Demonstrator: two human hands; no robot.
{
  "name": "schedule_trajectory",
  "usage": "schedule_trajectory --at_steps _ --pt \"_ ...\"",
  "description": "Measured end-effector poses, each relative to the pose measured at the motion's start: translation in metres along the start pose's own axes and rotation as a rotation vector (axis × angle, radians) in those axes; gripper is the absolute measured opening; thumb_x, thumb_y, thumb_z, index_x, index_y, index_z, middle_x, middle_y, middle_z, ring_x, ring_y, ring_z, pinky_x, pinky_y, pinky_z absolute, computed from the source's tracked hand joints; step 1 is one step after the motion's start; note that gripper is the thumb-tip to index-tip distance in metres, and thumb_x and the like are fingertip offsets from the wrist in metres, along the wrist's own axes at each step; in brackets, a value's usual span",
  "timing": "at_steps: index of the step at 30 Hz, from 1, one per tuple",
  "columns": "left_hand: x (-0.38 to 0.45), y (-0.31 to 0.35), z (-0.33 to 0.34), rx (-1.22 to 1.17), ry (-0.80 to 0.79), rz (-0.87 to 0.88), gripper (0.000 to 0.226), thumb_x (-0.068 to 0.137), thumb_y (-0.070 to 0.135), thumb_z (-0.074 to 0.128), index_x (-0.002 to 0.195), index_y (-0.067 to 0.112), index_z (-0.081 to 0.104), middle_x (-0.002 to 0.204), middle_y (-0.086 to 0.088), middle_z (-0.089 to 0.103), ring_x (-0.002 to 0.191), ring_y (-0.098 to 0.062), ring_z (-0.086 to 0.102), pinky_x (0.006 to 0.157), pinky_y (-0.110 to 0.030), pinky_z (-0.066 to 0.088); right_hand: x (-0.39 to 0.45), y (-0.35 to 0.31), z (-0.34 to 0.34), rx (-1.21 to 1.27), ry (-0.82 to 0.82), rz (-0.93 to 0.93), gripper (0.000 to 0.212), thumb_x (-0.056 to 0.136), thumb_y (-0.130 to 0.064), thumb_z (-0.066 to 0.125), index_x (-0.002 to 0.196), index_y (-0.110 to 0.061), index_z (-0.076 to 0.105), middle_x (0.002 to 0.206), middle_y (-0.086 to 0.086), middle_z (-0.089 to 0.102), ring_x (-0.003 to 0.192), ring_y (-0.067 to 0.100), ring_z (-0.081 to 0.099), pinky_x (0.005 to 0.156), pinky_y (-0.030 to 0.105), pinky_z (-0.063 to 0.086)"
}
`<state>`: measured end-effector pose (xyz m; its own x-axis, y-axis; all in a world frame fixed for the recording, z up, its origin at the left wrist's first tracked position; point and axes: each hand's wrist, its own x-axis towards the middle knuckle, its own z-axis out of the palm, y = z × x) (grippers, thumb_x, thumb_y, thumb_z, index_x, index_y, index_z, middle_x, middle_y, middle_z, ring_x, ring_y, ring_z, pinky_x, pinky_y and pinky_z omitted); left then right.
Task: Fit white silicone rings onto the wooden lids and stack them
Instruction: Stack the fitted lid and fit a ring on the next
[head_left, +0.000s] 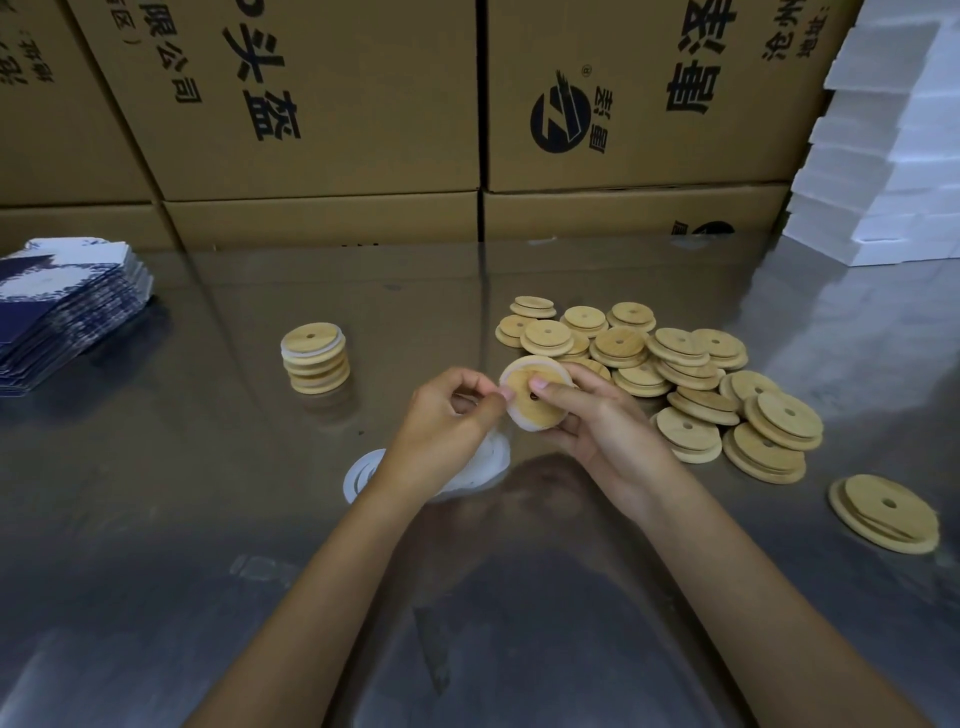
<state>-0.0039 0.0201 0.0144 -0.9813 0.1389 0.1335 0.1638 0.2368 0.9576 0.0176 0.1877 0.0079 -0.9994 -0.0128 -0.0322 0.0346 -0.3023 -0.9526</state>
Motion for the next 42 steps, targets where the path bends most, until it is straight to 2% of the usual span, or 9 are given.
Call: schedule_trajectory --at_steps 7,10,12,15,22,25,31,39,42 --pt "-0.001 -0.004 0.004 0.215 0.085 0.117 0.008 0.089 0.023 0.067 0.082 0.02 0.064 0.081 0.008 0.063 0.067 -0.005 0.054 0.059 -0.012 0.041 0.0 0.002 0.003 -0.006 0.057 0.01 0.028 0.088 -0.008 0.072 0.116 -0.005 0.069 0.113 0.018 0.073 0.1 0.025 0.071 0.091 0.04 0.058" --pt "-0.002 -0.006 0.006 0.309 0.136 0.163 0.005 0.089 0.02 0.063 0.084 0.019 0.063 0.082 0.003 0.064 0.07 -0.009 0.055 0.059 -0.016 0.039 -0.001 0.004 0.005 -0.031 0.073 -0.014 0.026 0.087 -0.004 0.073 0.112 -0.007 0.068 0.103 0.014 0.075 0.093 0.021 0.072 0.081 0.033 0.06" --pt "0.0 -0.006 0.004 0.297 0.142 0.164 0.006 0.09 0.02 0.061 0.084 0.02 0.062 0.079 -0.003 0.064 0.068 -0.012 0.055 0.058 -0.017 0.038 0.0 0.004 0.006 -0.031 0.089 -0.033 0.02 0.088 -0.003 0.072 0.106 -0.009 0.068 0.096 0.008 0.076 0.089 0.018 0.072 0.076 0.029 0.06" --pt "0.0 -0.003 0.0 0.267 0.109 0.165 0.014 0.092 0.019 0.059 0.08 0.026 0.058 0.07 0.001 0.06 0.061 -0.008 0.05 0.052 -0.012 0.037 0.0 0.001 0.005 0.008 0.08 -0.03 0.018 0.09 -0.002 0.069 0.107 -0.008 0.068 0.098 0.009 0.076 0.093 0.02 0.072 0.084 0.032 0.06" --pt "0.001 -0.003 -0.001 0.257 0.03 0.16 0.013 0.092 0.017 0.057 0.082 0.025 0.059 0.079 -0.01 0.066 0.062 -0.018 0.053 0.053 -0.02 0.039 0.003 -0.003 0.0 0.156 0.065 0.043 0.027 0.091 -0.001 0.065 0.118 0.0 0.066 0.107 0.014 0.074 0.101 0.025 0.073 0.082 0.032 0.061" --pt "0.0 -0.005 0.001 0.287 -0.009 0.151 0.015 0.094 0.018 0.055 0.082 0.028 0.058 0.079 -0.005 0.066 0.069 -0.018 0.055 0.057 -0.025 0.042 0.004 -0.001 -0.003 0.206 0.052 0.084 0.029 0.092 -0.002 0.064 0.121 0.0 0.065 0.11 0.014 0.075 0.105 0.026 0.073 0.087 0.035 0.06" --pt "-0.003 -0.005 0.004 0.211 -0.022 0.144 0.012 0.096 0.018 0.054 0.088 0.02 0.062 0.075 0.008 0.06 0.06 -0.001 0.048 0.056 -0.012 0.038 0.004 0.005 0.001 0.238 0.059 0.09 0.029 0.093 -0.005 0.064 0.123 -0.001 0.064 0.11 0.013 0.076 0.104 0.024 0.073 0.082 0.03 0.061" --pt "-0.004 -0.004 0.008 0.199 0.007 0.091 0.014 0.091 0.026 0.064 0.077 0.027 0.067 0.054 0.017 0.055 0.05 -0.001 0.044 0.052 -0.016 0.037 0.004 0.003 0.004 0.294 0.079 0.056 0.034 0.095 -0.004 0.063 0.127 0.001 0.058 0.11 0.015 0.073 0.101 0.023 0.072 0.081 0.029 0.06" --pt "-0.004 -0.003 0.007 0.181 0.049 0.098 0.015 0.092 0.022 0.063 0.078 0.025 0.067 0.061 0.011 0.061 0.053 -0.004 0.048 0.053 -0.017 0.039 0.004 0.002 0.003 0.261 0.051 0.062 0.032 0.093 -0.005 0.065 0.124 -0.003 0.057 0.109 0.014 0.074 0.1 0.025 0.073 0.089 0.035 0.06"
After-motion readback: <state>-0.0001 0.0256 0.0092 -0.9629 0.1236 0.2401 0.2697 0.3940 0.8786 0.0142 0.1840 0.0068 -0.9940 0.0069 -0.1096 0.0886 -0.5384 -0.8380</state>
